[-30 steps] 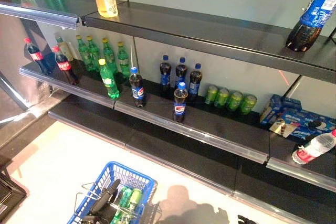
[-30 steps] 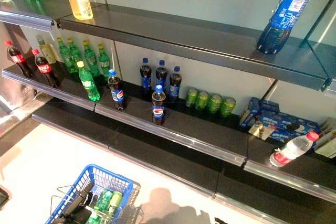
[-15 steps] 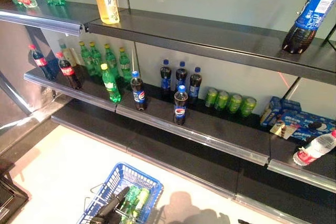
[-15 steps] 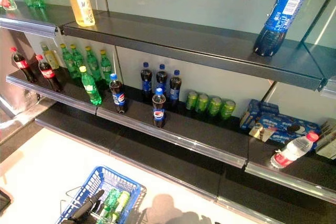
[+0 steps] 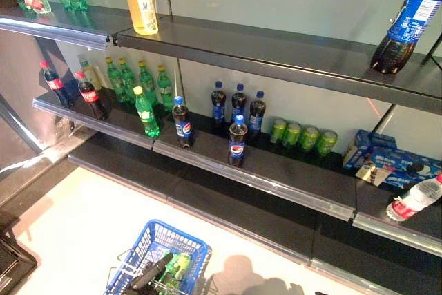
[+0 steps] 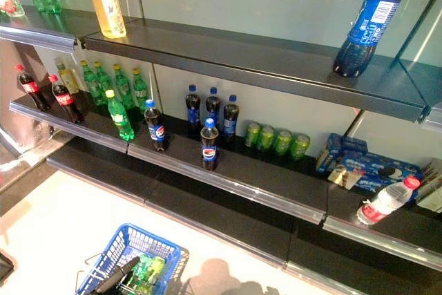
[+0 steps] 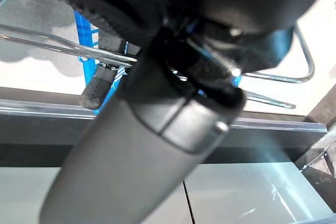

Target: Pick up the drink and place into the basket.

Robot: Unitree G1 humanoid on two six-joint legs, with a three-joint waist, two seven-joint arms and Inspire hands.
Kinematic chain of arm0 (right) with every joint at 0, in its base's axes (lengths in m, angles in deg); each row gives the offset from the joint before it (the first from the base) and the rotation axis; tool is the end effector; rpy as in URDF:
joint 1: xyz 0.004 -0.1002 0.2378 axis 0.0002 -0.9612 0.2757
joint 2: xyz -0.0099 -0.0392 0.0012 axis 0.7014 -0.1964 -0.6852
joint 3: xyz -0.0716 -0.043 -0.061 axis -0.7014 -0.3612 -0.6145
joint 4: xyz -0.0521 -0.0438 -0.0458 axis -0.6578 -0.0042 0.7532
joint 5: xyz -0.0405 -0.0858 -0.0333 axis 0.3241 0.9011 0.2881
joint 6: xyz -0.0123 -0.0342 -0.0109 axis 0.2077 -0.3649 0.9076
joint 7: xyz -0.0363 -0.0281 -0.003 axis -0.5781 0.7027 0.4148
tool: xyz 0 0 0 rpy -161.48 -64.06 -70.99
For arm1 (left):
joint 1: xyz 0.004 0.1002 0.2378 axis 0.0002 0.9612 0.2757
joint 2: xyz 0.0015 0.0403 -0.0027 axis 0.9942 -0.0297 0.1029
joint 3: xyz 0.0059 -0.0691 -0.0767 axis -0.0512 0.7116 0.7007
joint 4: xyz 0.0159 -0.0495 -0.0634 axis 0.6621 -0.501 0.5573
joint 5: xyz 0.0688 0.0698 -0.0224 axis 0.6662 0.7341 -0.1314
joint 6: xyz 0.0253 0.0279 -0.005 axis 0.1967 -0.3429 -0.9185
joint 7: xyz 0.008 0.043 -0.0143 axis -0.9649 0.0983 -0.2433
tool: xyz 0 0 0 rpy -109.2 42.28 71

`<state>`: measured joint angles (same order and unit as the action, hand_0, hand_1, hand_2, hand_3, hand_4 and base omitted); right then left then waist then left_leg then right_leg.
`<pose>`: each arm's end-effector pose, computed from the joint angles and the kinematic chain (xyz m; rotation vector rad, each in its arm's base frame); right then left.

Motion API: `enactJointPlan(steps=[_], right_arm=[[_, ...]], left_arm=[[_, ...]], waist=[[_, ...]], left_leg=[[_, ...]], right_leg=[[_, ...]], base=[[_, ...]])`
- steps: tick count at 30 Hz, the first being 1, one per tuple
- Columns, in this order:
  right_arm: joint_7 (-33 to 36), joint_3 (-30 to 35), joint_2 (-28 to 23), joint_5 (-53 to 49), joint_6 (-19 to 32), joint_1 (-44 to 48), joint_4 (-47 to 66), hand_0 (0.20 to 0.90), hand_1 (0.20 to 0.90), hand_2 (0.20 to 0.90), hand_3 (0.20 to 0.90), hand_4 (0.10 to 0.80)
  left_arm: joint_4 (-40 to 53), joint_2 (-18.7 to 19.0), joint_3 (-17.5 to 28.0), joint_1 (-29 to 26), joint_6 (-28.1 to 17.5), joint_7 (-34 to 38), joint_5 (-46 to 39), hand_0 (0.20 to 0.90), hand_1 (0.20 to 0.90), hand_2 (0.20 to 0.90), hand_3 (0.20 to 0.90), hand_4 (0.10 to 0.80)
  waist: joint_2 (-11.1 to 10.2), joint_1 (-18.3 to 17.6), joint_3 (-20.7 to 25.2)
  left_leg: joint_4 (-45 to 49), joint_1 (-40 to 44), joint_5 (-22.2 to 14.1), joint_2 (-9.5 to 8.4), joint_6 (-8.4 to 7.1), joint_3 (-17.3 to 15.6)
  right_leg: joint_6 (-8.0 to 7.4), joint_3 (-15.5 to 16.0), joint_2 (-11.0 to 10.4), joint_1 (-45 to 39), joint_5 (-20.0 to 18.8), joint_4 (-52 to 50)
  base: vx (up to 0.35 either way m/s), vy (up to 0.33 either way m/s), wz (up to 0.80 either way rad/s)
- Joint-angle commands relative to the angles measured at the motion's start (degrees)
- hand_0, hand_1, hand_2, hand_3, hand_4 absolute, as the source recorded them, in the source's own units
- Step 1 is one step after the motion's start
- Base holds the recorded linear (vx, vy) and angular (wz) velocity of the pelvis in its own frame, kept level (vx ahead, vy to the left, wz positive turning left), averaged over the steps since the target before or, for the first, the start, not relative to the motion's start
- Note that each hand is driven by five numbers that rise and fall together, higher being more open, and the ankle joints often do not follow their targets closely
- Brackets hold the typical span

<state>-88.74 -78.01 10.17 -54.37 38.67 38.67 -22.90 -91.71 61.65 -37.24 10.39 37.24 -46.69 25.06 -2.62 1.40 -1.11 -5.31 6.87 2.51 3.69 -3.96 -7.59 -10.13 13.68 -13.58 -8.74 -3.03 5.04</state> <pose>0.0326 -0.2486 -0.1133 -0.2417 1.2663 -0.0900 0.0476 0.2593 -0.1088 -0.8461 0.8813 0.5136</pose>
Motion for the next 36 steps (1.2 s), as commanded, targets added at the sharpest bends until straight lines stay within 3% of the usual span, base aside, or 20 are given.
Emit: enactJointPlan(steps=[1, 12, 27, 29, 30, 33, 36], right_arm=[[1.0, -1.3, -3.8, 3.1, -1.6, 5.0, -3.5, 0.9, 0.9, 0.9, 0.9, 0.8], [-0.2, -3.0, -3.0, 4.6, -6.1, 5.8, -6.5, 0.9, 0.9, 0.9, 0.9, 0.8], [0.2, -3.3, -3.0, 6.0, -5.0, 5.3, -6.8, 0.9, 0.9, 0.9, 0.9, 0.8], [-0.1, -4.7, -3.4, 6.9, -5.1, 5.3, -5.9, 0.9, 0.9, 0.9, 0.9, 0.8], [0.4, -4.9, -3.6, 6.3, -5.5, 5.2, -5.5, 0.9, 0.9, 0.9, 0.9, 0.8], [2.6, -3.3, -4.8, 0.8, -7.9, 5.7, -5.0, 0.9, 0.9, 0.9, 0.9, 0.8], [3.7, -2.6, -5.0, -1.6, -7.0, 5.8, -6.3, 0.9, 0.9, 0.9, 0.9, 0.8]], left_arm=[[0.8, 1.4, 1.0, -4.7, -3.7, -3.3, 2.1, 0.3, 0.3, 0.3, 0.2, 0.1], [-1.9, 0.3, -2.1, -4.8, -3.8, -2.0, 9.5, 0.3, 0.3, 0.3, 0.2, 0.1], [-1.4, 0.7, -3.0, -4.4, -5.4, -2.2, 9.9, 0.3, 0.3, 0.3, 0.2, 0.1], [0.7, 0.7, -3.8, -4.1, -5.4, -2.0, 8.7, 0.3, 0.3, 0.3, 0.2, 0.1], [1.3, 0.5, -4.3, -4.3, -5.1, -2.0, 8.9, 0.3, 0.3, 0.3, 0.2, 0.1], [2.2, -0.7, -7.4, -7.4, -4.2, -3.0, 12.7, 0.3, 0.3, 0.3, 0.2, 0.1], [1.4, -1.8, -8.0, -9.0, -4.8, -3.3, 14.1, 0.3, 0.3, 0.3, 0.2, 0.1]], waist=[[1.1, 2.5, -1.2], [1.0, 2.6, -1.3], [1.4, 2.2, -2.0], [1.9, 3.2, -3.1], [2.1, 3.5, -3.7], [2.3, 0.8, -5.4], [1.9, 0.6, -6.7]], left_leg=[[1.6, 2.1, -5.4, 0.11, 1.19, -2.9], [1.6, 2.2, -5.3, 0.43, 1.09, -3.3], [2.1, 1.9, -5.3, 0.82, 1.2, -2.9], [1.2, 0.9, -4.0, 1.32, 0.73, -1.0], [1.4, 0.1, -3.4, 1.85, 0.13, -1.9], [5.0, -3.1, 0.3, 8.1, -2.96, -14.5], [6.2, -5.0, 1.0, 7.88, -3.07, -15.8]], right_leg=[[0.41, 0.2, -0.8, 1.4, 1.2, -3.7], [0.5, 0.1, -0.6, 1.5, 0.9, -3.3], [1.16, -0.5, 0.2, 2.2, 2.1, -5.2], [2.0, 0.0, 1.5, 2.7, 2.7, -5.2], [2.07, 0.8, 1.7, 2.8, 2.6, -5.0], [3.25, 7.0, 1.2, 3.4, 2.6, -6.7], [3.06, 8.9, 0.1, 3.7, 2.8, -8.4]], base=[[0.0, 0.0, 0.0], [0.0, 0.0, 0.0], [0.007, 0.0, -0.02], [0.008, -0.007, -0.02], [-0.096, 0.083, 0.1], [-0.208, 0.227, 0.58], [-0.05, 0.247, 1.64]])
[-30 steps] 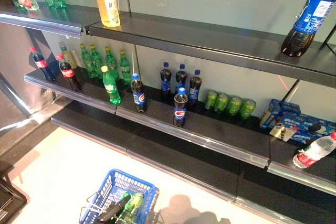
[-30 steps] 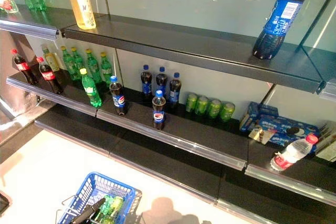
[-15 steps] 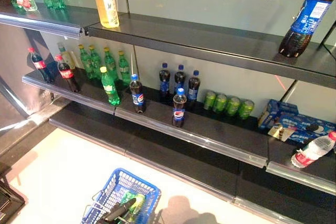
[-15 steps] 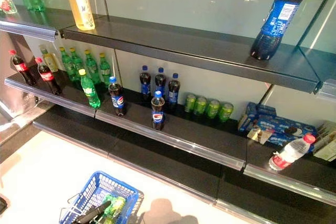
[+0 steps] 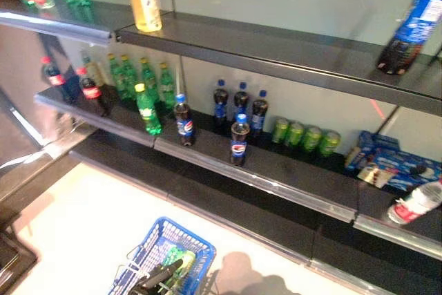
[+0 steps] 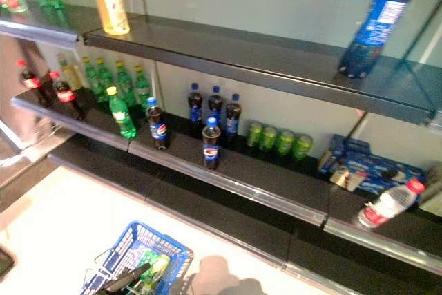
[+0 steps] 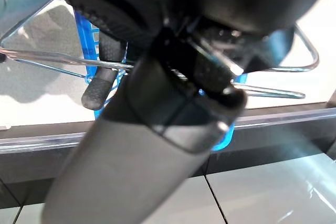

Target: Pick up the drink and place into the basket.

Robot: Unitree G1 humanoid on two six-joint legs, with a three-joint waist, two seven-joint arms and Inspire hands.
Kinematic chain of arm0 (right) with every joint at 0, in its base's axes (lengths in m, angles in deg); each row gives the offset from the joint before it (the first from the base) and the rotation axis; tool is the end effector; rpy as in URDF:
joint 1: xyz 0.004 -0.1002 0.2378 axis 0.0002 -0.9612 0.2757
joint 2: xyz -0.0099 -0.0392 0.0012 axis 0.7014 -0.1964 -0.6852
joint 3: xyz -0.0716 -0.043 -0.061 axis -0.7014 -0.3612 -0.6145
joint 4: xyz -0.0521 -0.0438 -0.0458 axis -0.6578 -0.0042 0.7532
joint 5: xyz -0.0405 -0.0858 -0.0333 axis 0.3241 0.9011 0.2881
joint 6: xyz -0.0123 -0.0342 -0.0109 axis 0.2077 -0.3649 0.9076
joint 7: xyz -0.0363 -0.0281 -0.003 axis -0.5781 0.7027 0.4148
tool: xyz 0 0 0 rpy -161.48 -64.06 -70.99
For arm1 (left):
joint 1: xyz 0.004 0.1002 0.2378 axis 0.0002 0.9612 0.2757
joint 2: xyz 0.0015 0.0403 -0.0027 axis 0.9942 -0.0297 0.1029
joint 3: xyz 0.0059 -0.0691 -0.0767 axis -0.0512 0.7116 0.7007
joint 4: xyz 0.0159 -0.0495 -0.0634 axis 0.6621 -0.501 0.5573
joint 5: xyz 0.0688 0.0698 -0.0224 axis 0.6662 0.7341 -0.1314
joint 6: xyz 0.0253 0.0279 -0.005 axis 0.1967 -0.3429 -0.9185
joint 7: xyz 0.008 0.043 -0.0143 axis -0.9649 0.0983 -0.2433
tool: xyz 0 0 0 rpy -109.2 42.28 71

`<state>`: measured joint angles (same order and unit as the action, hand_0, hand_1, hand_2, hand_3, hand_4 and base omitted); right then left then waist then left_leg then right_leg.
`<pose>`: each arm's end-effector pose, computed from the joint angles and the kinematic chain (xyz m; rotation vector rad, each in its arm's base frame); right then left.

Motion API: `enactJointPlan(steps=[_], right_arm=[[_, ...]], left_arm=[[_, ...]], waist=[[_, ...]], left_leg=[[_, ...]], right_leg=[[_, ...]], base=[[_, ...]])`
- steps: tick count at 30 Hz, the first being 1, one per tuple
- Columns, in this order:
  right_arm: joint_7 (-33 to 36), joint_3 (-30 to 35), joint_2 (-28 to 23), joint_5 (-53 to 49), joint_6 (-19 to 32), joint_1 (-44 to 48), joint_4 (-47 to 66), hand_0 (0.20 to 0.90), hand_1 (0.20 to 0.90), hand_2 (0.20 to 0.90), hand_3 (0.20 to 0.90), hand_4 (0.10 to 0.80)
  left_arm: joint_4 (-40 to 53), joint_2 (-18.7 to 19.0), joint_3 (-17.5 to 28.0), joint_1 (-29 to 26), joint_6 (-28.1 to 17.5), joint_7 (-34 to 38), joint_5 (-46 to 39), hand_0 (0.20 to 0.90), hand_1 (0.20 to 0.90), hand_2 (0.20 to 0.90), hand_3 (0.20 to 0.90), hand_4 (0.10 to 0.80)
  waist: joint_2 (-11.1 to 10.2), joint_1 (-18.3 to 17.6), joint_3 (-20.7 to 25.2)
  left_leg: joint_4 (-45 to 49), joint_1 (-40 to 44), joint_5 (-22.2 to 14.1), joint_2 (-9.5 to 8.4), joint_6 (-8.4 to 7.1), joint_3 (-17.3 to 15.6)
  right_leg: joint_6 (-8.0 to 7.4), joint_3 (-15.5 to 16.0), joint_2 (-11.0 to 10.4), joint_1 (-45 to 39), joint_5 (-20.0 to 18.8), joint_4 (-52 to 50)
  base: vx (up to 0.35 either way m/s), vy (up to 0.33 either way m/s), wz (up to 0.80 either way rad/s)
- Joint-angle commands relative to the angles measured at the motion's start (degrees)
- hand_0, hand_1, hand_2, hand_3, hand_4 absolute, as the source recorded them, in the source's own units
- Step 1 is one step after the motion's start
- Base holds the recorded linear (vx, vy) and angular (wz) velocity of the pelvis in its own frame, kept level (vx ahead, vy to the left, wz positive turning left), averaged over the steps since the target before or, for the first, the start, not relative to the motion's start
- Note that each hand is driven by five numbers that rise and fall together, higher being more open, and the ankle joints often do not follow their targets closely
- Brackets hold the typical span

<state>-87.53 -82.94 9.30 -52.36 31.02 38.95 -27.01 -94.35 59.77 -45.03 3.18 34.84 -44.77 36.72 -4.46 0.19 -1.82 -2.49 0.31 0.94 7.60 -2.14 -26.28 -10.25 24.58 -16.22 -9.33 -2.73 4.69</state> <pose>0.0153 -0.2507 -0.1158 -0.3378 1.4778 -0.0484 0.0882 0.2384 -0.1089 -0.6131 0.9812 0.2741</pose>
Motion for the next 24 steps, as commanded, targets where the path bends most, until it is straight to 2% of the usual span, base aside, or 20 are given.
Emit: enactJointPlan(steps=[1, 5, 6, 7, 8, 9, 10, 14, 15, 17, 18, 19, 20, 23, 24], right_arm=[[3.0, 2.4, -4.1, -3.7, 0.8, 5.6, -2.5, 0.9, 0.9, 0.9, 0.9, 0.8], [2.1, 3.4, -4.5, -1.7, 1.1, 4.9, -2.9, 0.9, 0.9, 0.9, 0.9, 0.8], [2.0, 3.9, -4.7, -0.6, 2.3, 4.1, -3.2, 0.9, 0.9, 0.9, 0.9, 0.8], [2.0, 4.0, -4.6, -0.8, 2.4, 4.0, -3.2, 0.9, 0.9, 0.9, 0.9, 0.8], [2.0, 4.4, -4.4, -1.0, 2.4, 3.8, -2.7, 0.9, 0.9, 0.9, 0.9, 0.8], [1.8, 4.7, -4.1, -0.8, 1.8, 3.6, -2.0, 0.9, 0.9, 0.9, 0.9, 0.8], [1.3, 4.6, -4.1, 0.0, 2.0, 3.4, -1.2, 0.9, 0.9, 0.9, 0.9, 0.8], [1.4, 3.7, -3.8, -1.0, 2.5, 3.7, -1.3, 0.9, 0.9, 0.9, 0.9, 0.8], [1.5, 2.9, -3.3, -0.4, 2.6, 4.3, -1.6, 0.9, 0.9, 0.9, 0.9, 0.8], [1.7, 2.0, -3.0, -0.8, 3.1, 4.9, -2.8, 0.9, 0.9, 0.9, 0.9, 0.8], [2.2, 1.7, -2.8, -1.6, 3.4, 4.9, -3.3, 0.9, 0.9, 0.9, 0.9, 0.8], [2.6, 1.4, -2.6, -2.6, 3.3, 4.9, -3.6, 0.9, 0.9, 0.9, 0.9, 0.8], [2.6, 1.2, -2.6, -2.5, 3.4, 4.9, -3.8, 0.9, 0.9, 0.9, 0.9, 0.8], [2.9, 1.0, -2.5, -3.1, 3.3, 5.1, -4.0, 0.9, 0.9, 0.9, 0.9, 0.8], [3.0, 0.9, -2.6, -3.1, 3.1, 5.6, -4.1, 0.9, 0.9, 0.9, 0.9, 0.8]], left_arm=[[3.6, -0.3, 0.2, -1.7, -2.9, -5.4, 2.6, 0.3, 0.3, 0.3, 0.2, 0.1], [2.9, 0.6, 1.8, -0.9, -3.4, -7.0, 2.2, 0.3, 0.3, 0.3, 0.2, 0.1], [3.0, 1.6, 2.2, -0.6, -3.0, -8.2, 2.3, 0.3, 0.3, 0.3, 0.2, 0.1], [3.0, 1.7, 2.2, -0.5, -3.0, -8.2, 2.3, 0.3, 0.3, 0.3, 0.2, 0.1], [3.4, 1.9, 2.0, -0.1, -3.0, -8.3, 2.3, 0.3, 0.3, 0.3, 0.2, 0.1], [3.4, 2.2, 1.5, 0.5, -3.2, -8.9, 2.4, 0.3, 0.3, 0.3, 0.2, 0.1], [3.8, 2.6, 0.8, 0.7, -3.3, -9.0, 1.4, 0.3, 0.3, 0.3, 0.2, 0.1], [3.9, 3.1, -0.7, -0.1, -3.1, -8.4, -0.1, 0.3, 0.3, 0.3, 0.2, 0.1], [4.2, 3.0, -1.1, -0.8, -3.0, -7.7, -0.7, 0.3, 0.3, 0.3, 0.2, 0.1], [3.8, 2.9, -1.4, -0.7, -3.7, -8.0, -1.0, 0.3, 0.3, 0.3, 0.2, 0.1], [3.0, 2.6, -1.7, -0.7, -4.5, -8.6, -0.5, 0.3, 0.3, 0.3, 0.2, 0.1], [2.6, 2.3, -2.0, -0.7, -4.8, -9.2, 0.5, 0.3, 0.3, 0.3, 0.2, 0.1], [2.5, 2.0, -2.2, -0.7, -5.0, -9.3, 1.1, 0.3, 0.3, 0.3, 0.2, 0.1], [2.3, 1.8, -2.5, -0.7, -5.1, -9.4, 1.6, 0.3, 0.3, 0.3, 0.2, 0.1], [2.1, 1.7, -2.9, -0.4, -5.3, -9.2, 1.7, 0.3, 0.3, 0.3, 0.2, 0.1]], waist=[[3.6, 2.5, -6.3], [3.0, 3.5, -6.5], [2.4, 3.9, -6.5], [2.3, 4.0, -6.5], [2.2, 4.1, -6.5], [2.9, 3.6, -6.6], [3.9, 2.3, -6.6], [4.0, 0.9, -6.6], [3.8, 0.5, -6.2], [2.9, -0.5, -6.0], [2.4, -1.4, -5.9], [2.1, -2.1, -6.0], [2.1, -2.8, -6.1], [2.1, -3.3, -6.3], [2.5, -4.1, -6.7]], left_leg=[[3.2, 1.2, 2.4, 2.61, -4.47, 4.1], [1.8, 1.9, 1.3, -0.85, -2.8, 5.5], [1.2, 2.7, -0.1, -3.3, -1.08, 5.7], [1.2, 2.7, -0.3, -3.68, -0.79, 5.8], [1.0, 3.2, -1.1, -5.09, 0.45, 6.4], [1.2, 3.5, -1.9, -6.31, 2.0, 7.4], [0.2, 4.5, -2.3, -7.16, 3.29, 8.8], [-0.1, 4.9, -2.6, -7.92, 3.83, 11.4], [-0.3, 4.7, -2.9, -8.56, 3.98, 13.6], [-0.9, 5.6, -3.9, -9.8, 4.25, 15.9], [-1.1, 6.1, -4.5, -11.0, 4.63, 17.9], [-1.3, 6.8, -5.1, -12.2, 5.02, 20.1], [-1.5, 7.6, -5.6, -12.93, 5.2, 21.7], [-1.3, 8.5, -6.0, -13.95, 5.43, 23.5], [-0.8, 10.0, -6.9, -14.81, 5.97, 26.8]], right_leg=[[2.52, -1.8, 2.0, 4.2, 1.9, -7.9], [1.07, -1.8, -0.6, 4.0, -0.5, -8.5], [0.01, -2.2, -3.6, 5.1, -3.6, -11.8], [-0.13, -2.4, -4.1, 5.3, -3.9, -12.5], [-0.42, -3.4, -5.7, 6.5, -5.1, -15.9], [-0.12, -6.1, -6.3, 8.4, -5.4, -22.3], [0.4, -10.5, -4.3, 11.7, -4.9, -28.3], [1.29, -13.7, 0.1, 13.3, -3.0, -27.1], [1.54, -15.2, 2.1, 13.8, -2.9, -23.0], [1.37, -17.6, 6.5, 14.5, -2.0, -15.2], [1.43, -20.0, 9.7, 15.6, -2.1, -11.0], [1.46, -21.6, 12.0, 17.6, -3.4, -9.3], [1.33, -22.2, 13.4, 19.1, -4.6, -8.0], [1.21, -22.3, 14.8, 21.7, -6.1, -7.2], [1.13, -22.4, 16.4, 24.9, -7.1, -8.1]], base=[[0.074, 0.241, 1.21], [0.105, 0.267, 0.69], [0.129, 0.323, 0.45], [0.185, 0.471, 0.8], [0.176, 0.428, 1.08], [0.212, 0.612, 1.17], [0.147, 0.435, 0.74], [0.061, 0.098, 0.78], [0.156, 0.031, 0.89], [0.197, -0.007, 0.92], [0.228, 0.009, 0.83], [0.288, 0.014, 0.98], [0.223, 0.011, 0.95], [0.173, 0.004, 1.21], [0.276, 0.0, 1.48]])
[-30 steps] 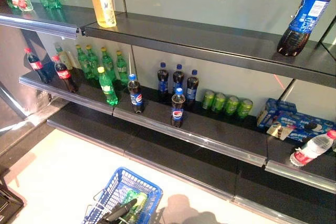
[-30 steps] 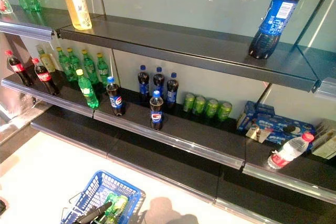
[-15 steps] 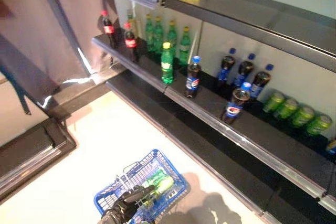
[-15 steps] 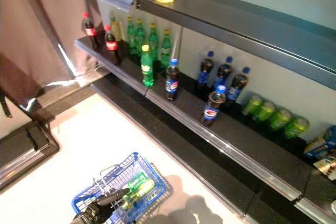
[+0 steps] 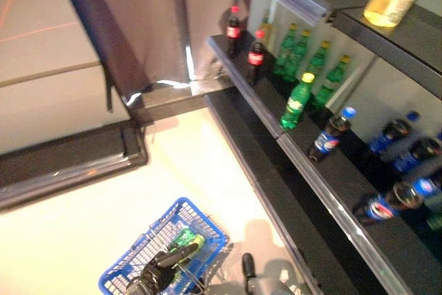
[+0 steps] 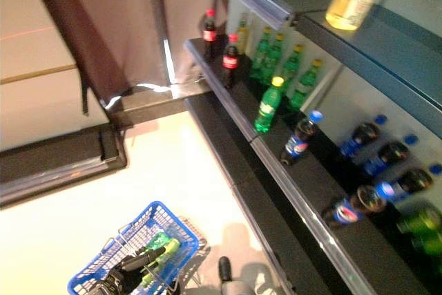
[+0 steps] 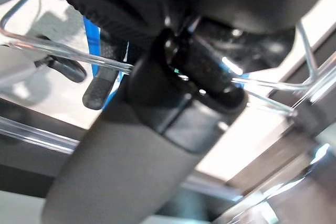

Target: Pick up the drink and place into the basket.

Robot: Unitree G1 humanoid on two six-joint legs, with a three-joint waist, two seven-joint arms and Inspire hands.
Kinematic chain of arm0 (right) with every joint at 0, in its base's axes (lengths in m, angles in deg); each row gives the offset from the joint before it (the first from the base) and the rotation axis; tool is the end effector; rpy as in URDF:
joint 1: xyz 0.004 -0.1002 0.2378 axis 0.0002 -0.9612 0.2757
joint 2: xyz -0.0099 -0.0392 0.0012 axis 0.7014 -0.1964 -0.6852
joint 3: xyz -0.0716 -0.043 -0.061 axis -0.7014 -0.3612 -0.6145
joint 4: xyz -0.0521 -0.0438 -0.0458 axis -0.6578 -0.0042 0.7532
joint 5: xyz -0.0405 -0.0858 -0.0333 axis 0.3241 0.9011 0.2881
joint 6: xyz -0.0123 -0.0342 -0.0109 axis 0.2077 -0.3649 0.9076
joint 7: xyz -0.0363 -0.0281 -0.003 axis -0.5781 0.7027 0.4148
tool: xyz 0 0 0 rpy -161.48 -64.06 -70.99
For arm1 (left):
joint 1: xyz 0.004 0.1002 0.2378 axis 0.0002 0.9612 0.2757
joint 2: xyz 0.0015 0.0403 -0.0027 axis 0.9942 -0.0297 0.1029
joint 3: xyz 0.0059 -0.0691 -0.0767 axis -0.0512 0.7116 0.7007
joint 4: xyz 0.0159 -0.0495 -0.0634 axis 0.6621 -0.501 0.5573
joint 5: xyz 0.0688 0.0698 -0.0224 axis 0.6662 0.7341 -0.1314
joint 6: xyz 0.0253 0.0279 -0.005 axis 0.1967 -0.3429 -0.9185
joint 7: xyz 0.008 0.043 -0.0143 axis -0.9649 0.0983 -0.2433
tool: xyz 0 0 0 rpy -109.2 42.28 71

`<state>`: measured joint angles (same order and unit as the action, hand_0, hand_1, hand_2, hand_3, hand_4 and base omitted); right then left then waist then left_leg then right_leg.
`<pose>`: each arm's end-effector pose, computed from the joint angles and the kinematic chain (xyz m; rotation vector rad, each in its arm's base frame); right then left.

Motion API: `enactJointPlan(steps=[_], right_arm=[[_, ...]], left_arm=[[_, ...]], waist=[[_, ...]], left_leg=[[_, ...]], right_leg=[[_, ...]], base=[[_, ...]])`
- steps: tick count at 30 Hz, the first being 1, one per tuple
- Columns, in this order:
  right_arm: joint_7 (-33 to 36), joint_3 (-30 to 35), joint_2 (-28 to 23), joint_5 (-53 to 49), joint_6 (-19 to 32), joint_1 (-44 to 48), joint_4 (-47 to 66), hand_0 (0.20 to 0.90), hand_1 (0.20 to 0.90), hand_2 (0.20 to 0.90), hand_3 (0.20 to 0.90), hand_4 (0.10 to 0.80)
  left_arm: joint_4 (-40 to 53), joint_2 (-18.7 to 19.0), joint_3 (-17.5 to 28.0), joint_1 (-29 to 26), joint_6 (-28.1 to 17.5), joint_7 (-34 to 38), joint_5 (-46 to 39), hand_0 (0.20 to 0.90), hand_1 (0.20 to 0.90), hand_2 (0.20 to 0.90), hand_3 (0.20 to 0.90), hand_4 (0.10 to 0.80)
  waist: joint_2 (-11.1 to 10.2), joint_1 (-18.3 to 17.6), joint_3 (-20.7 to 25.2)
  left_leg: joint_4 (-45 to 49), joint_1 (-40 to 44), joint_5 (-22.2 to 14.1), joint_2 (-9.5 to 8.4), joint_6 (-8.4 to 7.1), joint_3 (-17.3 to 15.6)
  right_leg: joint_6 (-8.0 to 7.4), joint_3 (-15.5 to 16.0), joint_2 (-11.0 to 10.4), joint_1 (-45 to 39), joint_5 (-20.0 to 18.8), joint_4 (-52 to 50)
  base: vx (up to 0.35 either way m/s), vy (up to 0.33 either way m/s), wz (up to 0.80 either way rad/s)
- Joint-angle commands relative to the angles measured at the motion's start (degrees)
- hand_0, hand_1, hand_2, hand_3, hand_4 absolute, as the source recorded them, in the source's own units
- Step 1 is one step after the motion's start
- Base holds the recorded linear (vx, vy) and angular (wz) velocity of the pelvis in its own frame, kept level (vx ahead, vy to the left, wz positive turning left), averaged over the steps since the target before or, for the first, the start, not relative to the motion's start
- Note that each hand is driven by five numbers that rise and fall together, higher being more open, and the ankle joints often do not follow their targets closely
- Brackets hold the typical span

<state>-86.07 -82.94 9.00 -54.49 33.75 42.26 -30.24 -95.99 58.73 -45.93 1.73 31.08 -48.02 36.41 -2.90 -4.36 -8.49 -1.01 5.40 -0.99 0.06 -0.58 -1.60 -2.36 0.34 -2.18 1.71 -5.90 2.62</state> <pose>0.0292 -0.2530 -0.1148 -0.3344 1.4214 -0.0930 0.0947 0.2326 -0.1091 -0.6190 0.9182 0.2123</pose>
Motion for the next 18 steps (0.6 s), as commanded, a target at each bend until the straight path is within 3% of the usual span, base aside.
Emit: enactJointPlan(steps=[1, 2, 5, 10, 11, 13, 14, 17, 18], right_arm=[[1.5, 0.9, -2.2, -0.9, 0.4, 2.3, -0.8, 0.9, 0.9, 0.9, 0.9, 0.8], [1.4, 0.7, -2.4, -1.2, 0.0, 2.5, -0.9, 0.9, 0.9, 0.9, 0.9, 0.8], [1.4, 0.4, -2.7, -1.2, -0.4, 2.4, -1.6, 0.9, 0.9, 0.9, 0.9, 0.8], [2.8, 0.8, -2.6, -2.5, 0.4, 2.2, -1.7, 0.9, 0.9, 0.9, 0.9, 0.8], [2.7, 1.0, -2.4, -1.9, 0.1, 2.2, -0.7, 0.9, 0.9, 0.9, 0.9, 0.8], [2.5, 0.9, -2.4, -1.4, 0.1, 2.2, -0.2, 0.9, 0.9, 0.9, 0.9, 0.8], [2.3, 0.7, -2.5, -1.0, 0.0, 2.1, 0.4, 0.9, 0.9, 0.9, 0.9, 0.8], [2.4, 0.6, -2.7, -1.6, -0.4, 2.1, 0.9, 0.9, 0.9, 0.9, 0.9, 0.8], [2.0, 0.6, -3.3, -1.8, -0.3, 2.2, 1.0, 0.9, 0.9, 0.9, 0.9, 0.8]], left_arm=[[3.8, 2.7, -2.0, 1.1, -1.6, -6.0, 2.0, 0.3, 0.3, 0.3, 0.2, 0.1], [3.8, 2.9, -2.2, 1.6, -1.7, -6.0, 2.4, 0.3, 0.3, 0.3, 0.2, 0.1], [3.6, 3.0, -1.9, 1.6, -1.4, -6.3, 3.0, 0.3, 0.3, 0.3, 0.2, 0.1], [4.2, 2.3, -2.4, 2.3, -2.1, -7.8, 4.7, 0.3, 0.3, 0.3, 0.2, 0.1], [5.1, 1.8, -2.6, 2.6, -2.1, -6.9, 4.0, 0.3, 0.3, 0.3, 0.2, 0.1], [5.5, 1.8, -2.3, 2.6, -1.9, -6.8, 3.7, 0.3, 0.3, 0.3, 0.2, 0.1], [6.7, 1.7, -1.8, 2.3, -1.1, -6.3, 3.2, 0.3, 0.3, 0.3, 0.2, 0.1], [7.4, 1.3, -1.6, 2.2, -1.0, -5.4, 2.9, 0.3, 0.3, 0.3, 0.2, 0.1], [7.7, 1.1, -1.2, 2.2, -1.1, -4.9, 3.1, 0.3, 0.3, 0.3, 0.2, 0.1]], waist=[[1.0, 0.5, 0.0], [1.2, -0.2, -0.1], [1.4, -0.9, 1.1], [2.1, -1.2, 2.7], [2.3, -1.3, 3.4], [2.5, -1.3, 3.5], [2.6, -0.9, 3.4], [2.2, -0.4, 2.6], [1.6, 0.2, 1.8]], left_leg=[[-2.3, 4.9, -5.0, -7.27, 4.41, 2.2], [-1.8, 6.1, -5.8, -8.23, 5.26, 5.7], [-1.1, 7.2, -6.8, -9.63, 5.98, 9.2], [1.4, 8.1, -8.7, -9.24, 5.69, 7.8], [3.8, 8.4, -10.3, -8.59, 4.83, 6.4], [5.8, 8.1, -9.7, -8.08, 3.97, 5.8], [14.0, 5.7, -5.2, -6.56, 1.53, 4.3], [22.6, 1.8, -1.6, -5.59, -0.35, 3.1], [30.9, -2.7, 0.1, -5.76, -1.59, 1.3]], right_leg=[[-6.76, 1.9, 2.3, 13.9, -4.0, -6.1], [-6.49, -0.1, 3.6, 15.4, -4.5, -8.8], [-4.53, -2.5, 5.6, 13.5, -3.4, -9.3], [-1.97, -1.8, 5.6, 9.2, -0.7, -8.4], [-1.08, -0.9, 5.0, 7.5, 0.6, -8.0], [-0.72, -0.2, 4.6, 6.8, 1.2, -7.9], [0.22, 0.9, 3.7, 5.1, 2.7, -7.9], [1.12, 1.7, 2.7, 3.5, 4.3, -8.4], [1.89, 2.0, 1.8, 2.2, 5.7, -9.2]], base=[[0.414, -0.028, 0.48], [0.322, -0.044, 0.36], [0.356, -0.062, 0.91], [0.237, -0.073, 0.66], [0.174, -0.067, 0.39], [0.116, -0.061, 0.33], [0.099, -0.081, 0.23], [0.068, -0.069, 0.19], [0.104, -0.095, 0.21]])
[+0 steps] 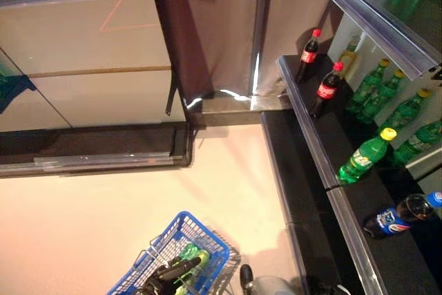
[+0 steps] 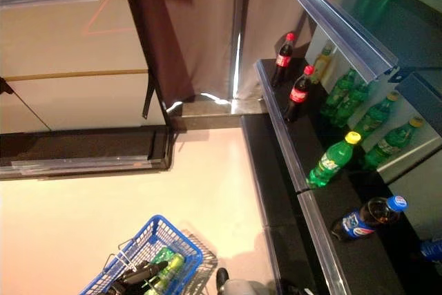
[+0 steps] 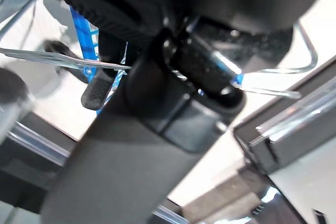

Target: Pick up the drink and place into the basket.

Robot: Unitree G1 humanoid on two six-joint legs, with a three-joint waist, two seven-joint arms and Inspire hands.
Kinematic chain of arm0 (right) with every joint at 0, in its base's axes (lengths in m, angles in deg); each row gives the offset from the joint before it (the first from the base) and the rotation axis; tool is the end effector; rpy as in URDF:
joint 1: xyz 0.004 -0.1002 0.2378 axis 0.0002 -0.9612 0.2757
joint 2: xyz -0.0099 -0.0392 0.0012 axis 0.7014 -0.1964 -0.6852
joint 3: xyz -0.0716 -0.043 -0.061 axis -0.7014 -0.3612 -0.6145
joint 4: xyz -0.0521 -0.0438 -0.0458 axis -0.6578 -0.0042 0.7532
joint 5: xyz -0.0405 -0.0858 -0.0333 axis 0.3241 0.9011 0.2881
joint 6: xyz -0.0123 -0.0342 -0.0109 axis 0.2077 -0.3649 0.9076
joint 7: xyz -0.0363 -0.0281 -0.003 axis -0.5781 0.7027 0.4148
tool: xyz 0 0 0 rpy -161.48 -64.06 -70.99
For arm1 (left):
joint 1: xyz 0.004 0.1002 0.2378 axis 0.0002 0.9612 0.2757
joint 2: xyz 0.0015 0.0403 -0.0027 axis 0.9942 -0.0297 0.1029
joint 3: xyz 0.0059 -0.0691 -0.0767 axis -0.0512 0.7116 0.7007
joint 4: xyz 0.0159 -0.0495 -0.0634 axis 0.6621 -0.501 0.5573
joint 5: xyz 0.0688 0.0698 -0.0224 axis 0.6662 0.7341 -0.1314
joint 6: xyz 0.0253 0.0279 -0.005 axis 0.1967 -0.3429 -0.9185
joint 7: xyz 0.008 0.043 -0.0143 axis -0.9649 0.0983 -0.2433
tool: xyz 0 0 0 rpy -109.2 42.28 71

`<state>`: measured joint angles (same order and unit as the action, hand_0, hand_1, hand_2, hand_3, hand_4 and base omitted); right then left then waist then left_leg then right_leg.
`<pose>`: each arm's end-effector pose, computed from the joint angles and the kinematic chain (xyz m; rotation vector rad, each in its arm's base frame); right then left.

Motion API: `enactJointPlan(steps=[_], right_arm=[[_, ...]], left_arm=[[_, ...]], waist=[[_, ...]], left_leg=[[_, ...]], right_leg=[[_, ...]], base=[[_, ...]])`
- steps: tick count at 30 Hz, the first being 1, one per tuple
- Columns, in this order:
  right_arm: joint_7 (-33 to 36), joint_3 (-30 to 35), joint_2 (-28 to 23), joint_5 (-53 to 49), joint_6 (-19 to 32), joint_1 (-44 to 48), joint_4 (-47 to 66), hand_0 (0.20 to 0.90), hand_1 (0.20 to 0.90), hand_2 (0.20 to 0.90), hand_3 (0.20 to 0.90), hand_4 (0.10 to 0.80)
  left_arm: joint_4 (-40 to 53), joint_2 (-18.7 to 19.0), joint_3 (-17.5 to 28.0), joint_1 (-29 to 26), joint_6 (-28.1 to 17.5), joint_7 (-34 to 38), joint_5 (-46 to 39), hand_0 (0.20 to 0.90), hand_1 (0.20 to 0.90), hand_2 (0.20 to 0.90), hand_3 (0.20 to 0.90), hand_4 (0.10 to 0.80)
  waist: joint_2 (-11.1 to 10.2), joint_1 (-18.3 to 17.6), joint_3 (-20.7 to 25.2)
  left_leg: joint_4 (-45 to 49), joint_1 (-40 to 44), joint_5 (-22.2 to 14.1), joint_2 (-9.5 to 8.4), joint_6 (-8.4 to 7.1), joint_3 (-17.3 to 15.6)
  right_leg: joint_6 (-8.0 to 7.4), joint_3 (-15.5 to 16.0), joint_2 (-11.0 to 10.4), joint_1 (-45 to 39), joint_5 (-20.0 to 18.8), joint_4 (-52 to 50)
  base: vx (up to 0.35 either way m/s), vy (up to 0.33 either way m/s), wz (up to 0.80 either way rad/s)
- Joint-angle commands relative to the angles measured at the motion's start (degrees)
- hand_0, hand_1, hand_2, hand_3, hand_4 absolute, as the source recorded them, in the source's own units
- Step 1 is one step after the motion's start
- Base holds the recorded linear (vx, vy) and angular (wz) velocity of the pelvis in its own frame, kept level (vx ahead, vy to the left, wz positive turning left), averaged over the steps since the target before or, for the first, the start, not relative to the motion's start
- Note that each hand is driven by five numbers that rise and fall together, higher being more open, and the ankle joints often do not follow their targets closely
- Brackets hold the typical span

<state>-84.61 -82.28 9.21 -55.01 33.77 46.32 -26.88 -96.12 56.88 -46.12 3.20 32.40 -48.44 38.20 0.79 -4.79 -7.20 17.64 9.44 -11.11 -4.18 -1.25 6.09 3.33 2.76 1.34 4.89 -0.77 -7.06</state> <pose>0.0667 -0.2500 -0.1105 -0.3424 1.2857 -0.1131 0.0841 0.2211 -0.1147 -0.6388 0.9800 0.1823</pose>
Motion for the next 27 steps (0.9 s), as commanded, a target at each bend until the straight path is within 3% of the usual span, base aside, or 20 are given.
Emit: enactJointPlan(steps=[1, 4, 5, 6, 8, 10, 11, 18, 21, 23, 27], right_arm=[[0.2, 0.3, -4.0, -0.9, -0.2, -1.8, -2.5, 0.9, 0.9, 0.9, 0.9, 0.8], [-0.1, 0.8, -4.1, -0.9, 0.2, -1.5, -3.2, 0.9, 0.9, 0.9, 0.9, 0.8], [-0.1, 0.8, -4.1, -0.9, 0.2, -1.5, -3.3, 0.9, 0.9, 0.9, 0.9, 0.8], [-0.1, 0.5, -4.0, -0.7, 0.4, -0.9, -3.9, 0.9, 0.9, 0.9, 0.9, 0.8], [0.0, 0.3, -4.0, -0.6, 0.3, -0.4, -4.4, 0.9, 0.9, 0.9, 0.9, 0.8], [0.0, 0.2, -4.2, -0.4, 0.2, -0.2, -4.8, 0.9, 0.9, 0.9, 0.9, 0.8], [0.6, 0.5, -4.3, -0.1, -0.1, -0.8, -4.6, 0.9, 0.9, 0.9, 0.9, 0.8], [0.9, 1.0, -4.1, 1.3, 0.0, -2.1, -3.8, 0.9, 0.9, 0.9, 0.9, 0.8], [0.7, 0.5, -3.4, 2.2, 0.7, -2.4, -3.4, 0.9, 0.9, 0.9, 0.9, 0.8], [0.2, 0.3, -2.9, 2.2, 0.2, -1.9, -2.7, 0.9, 0.9, 0.9, 0.9, 0.8], [0.2, -0.1, -2.5, 2.0, -0.5, -2.1, -1.8, 0.9, 0.9, 0.9, 0.9, 0.8]], left_arm=[[7.8, 2.9, -0.7, 0.8, -2.4, -4.1, 1.4, 0.3, 0.3, 0.3, 0.2, 0.1], [8.0, 3.2, -0.5, 0.7, -2.1, -4.1, 0.8, 0.3, 0.3, 0.3, 0.2, 0.1], [8.0, 3.2, -0.5, 0.6, -2.1, -4.1, 0.8, 0.3, 0.3, 0.3, 0.2, 0.1], [8.0, 3.3, -0.3, 0.8, -2.3, -4.3, 0.7, 0.3, 0.3, 0.3, 0.2, 0.1], [7.9, 3.1, 0.0, 1.2, -2.6, -4.4, 0.3, 0.3, 0.3, 0.3, 0.2, 0.1], [7.8, 3.1, 0.4, 1.7, -2.8, -4.7, -0.1, 0.3, 0.3, 0.3, 0.2, 0.1], [7.9, 3.2, 1.0, 2.5, -2.5, -5.3, 0.5, 0.3, 0.3, 0.3, 0.2, 0.1], [8.5, 3.2, 1.5, 2.8, -1.4, -5.1, -0.6, 0.3, 0.3, 0.3, 0.2, 0.1], [7.2, 4.1, 1.7, 1.9, -1.4, -5.5, -1.3, 0.3, 0.3, 0.3, 0.2, 0.1], [6.5, 4.6, 1.1, 0.9, -1.5, -5.6, -1.7, 0.3, 0.3, 0.3, 0.2, 0.1], [6.0, 5.1, 0.5, -0.1, -1.3, -5.5, -2.4, 0.3, 0.3, 0.3, 0.2, 0.1]], waist=[[-2.5, 1.0, -0.1], [-3.2, 1.8, -1.2], [-3.2, 1.9, -1.3], [-2.8, 2.5, -1.4], [-2.3, 3.3, -1.6], [-1.9, 4.1, -1.7], [-1.8, 5.2, -1.6], [-2.1, 6.2, 0.1], [-2.5, 6.5, 1.3], [-2.5, 6.1, 1.3], [-1.8, 4.9, 0.9]], left_leg=[[17.0, -10.3, 10.0, -1.08, -1.34, -8.4], [12.4, -13.4, 9.0, 3.18, -0.09, -12.2], [12.3, -13.2, 9.0, 3.19, -0.06, -12.3], [3.5, -13.6, 9.2, 4.04, 0.22, -13.3], [-3.9, -13.3, 9.7, 4.16, 0.12, -14.0], [-10.5, -13.0, 10.8, 4.24, -0.42, -14.6], [-14.8, -14.3, 13.7, 4.82, -1.69, -15.5], [-17.5, -11.3, 12.6, 3.21, -0.3, -13.7], [-18.3, -8.6, 11.2, 2.34, 1.64, -14.1], [-18.9, -7.7, 11.0, 1.95, 2.92, -14.3], [-19.5, -6.3, 10.2, 1.6, 4.14, -13.2]], right_leg=[[-3.23, -0.5, -2.2, -2.0, 1.6, -0.2], [-3.21, -1.1, -2.7, -4.7, 2.7, 0.1], [-3.23, -1.2, -2.7, -4.8, 2.7, 0.2], [-3.77, -1.9, -1.8, -5.8, 3.1, 1.3], [-4.23, -2.8, -1.0, -7.1, 3.3, 2.7], [-4.72, -3.4, -0.4, -8.8, 3.5, 4.2], [-5.05, -4.0, 0.0, -11.3, 3.6, 6.2], [-6.12, -1.3, -1.8, -11.6, 4.0, 6.2], [-7.78, 0.3, -3.6, -9.8, 5.2, 0.4], [-9.45, 0.4, -4.5, -6.4, 3.2, -7.9], [-10.66, -0.8, -3.7, 0.0, 0.1, -20.7]], base=[[0.119, -0.082, 0.08], [0.105, 0.003, 0.11], [0.172, 0.094, 0.05], [0.157, 0.101, -0.01], [0.213, 0.134, 0.01], [0.302, 0.167, 0.02], [0.391, 0.226, 0.02], [0.226, 0.175, -0.26], [0.274, 0.251, 0.03], [0.145, 0.2, -0.06], [0.087, 0.137, 0.0]])
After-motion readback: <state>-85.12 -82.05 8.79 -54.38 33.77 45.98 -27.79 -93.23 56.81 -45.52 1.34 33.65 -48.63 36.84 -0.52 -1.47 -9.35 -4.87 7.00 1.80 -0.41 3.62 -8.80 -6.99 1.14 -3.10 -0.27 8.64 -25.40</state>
